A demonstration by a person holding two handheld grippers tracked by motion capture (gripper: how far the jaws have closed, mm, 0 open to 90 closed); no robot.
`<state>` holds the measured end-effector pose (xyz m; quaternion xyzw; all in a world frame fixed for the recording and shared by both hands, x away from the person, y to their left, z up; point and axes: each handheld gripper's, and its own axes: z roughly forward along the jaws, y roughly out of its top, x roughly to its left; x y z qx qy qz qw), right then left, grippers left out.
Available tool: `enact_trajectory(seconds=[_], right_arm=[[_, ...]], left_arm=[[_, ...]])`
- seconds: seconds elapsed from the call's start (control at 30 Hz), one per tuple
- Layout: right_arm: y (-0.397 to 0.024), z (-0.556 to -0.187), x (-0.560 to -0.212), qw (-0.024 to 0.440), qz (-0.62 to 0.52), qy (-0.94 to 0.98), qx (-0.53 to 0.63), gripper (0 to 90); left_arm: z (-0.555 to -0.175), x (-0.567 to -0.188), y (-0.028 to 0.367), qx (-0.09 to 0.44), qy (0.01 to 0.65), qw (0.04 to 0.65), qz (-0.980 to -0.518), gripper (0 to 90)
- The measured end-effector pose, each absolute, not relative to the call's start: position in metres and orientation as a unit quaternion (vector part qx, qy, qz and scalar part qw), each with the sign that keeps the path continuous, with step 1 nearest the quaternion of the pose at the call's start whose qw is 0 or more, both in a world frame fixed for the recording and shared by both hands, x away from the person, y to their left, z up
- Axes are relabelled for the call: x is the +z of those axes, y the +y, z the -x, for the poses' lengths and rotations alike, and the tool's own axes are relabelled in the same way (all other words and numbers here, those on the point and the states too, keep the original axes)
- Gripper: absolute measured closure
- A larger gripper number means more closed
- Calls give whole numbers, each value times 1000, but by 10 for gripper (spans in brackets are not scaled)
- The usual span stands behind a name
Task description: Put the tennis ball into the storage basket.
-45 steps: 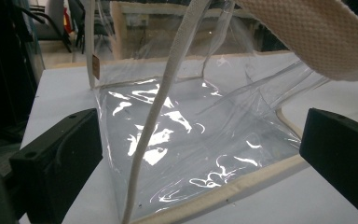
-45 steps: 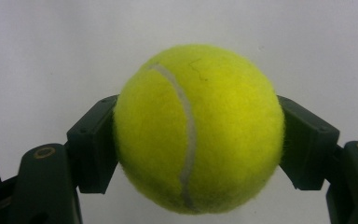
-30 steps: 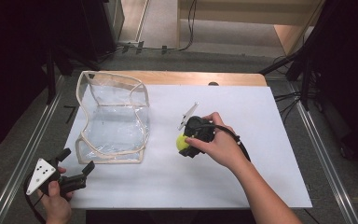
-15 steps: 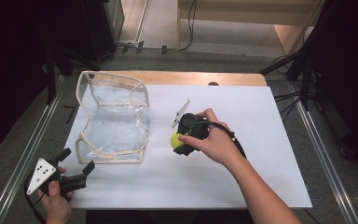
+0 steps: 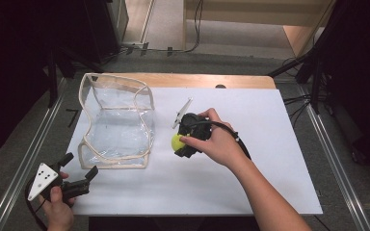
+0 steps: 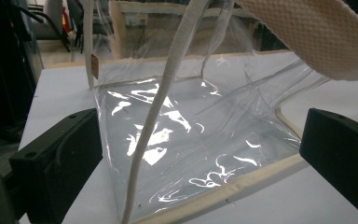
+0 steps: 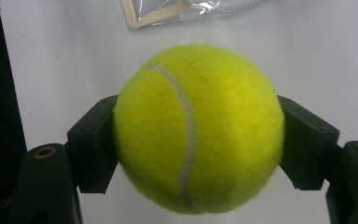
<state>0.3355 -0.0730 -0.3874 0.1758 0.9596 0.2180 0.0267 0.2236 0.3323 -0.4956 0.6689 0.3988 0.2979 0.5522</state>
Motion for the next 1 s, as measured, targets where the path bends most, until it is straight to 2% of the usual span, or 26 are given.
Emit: enact_trajectory(seconds=[1.0], right_arm=[[-57,-339,-360,27,-167,959,226,226]], left_arm=[[-224,-496,332,297,396,552,-671,0]])
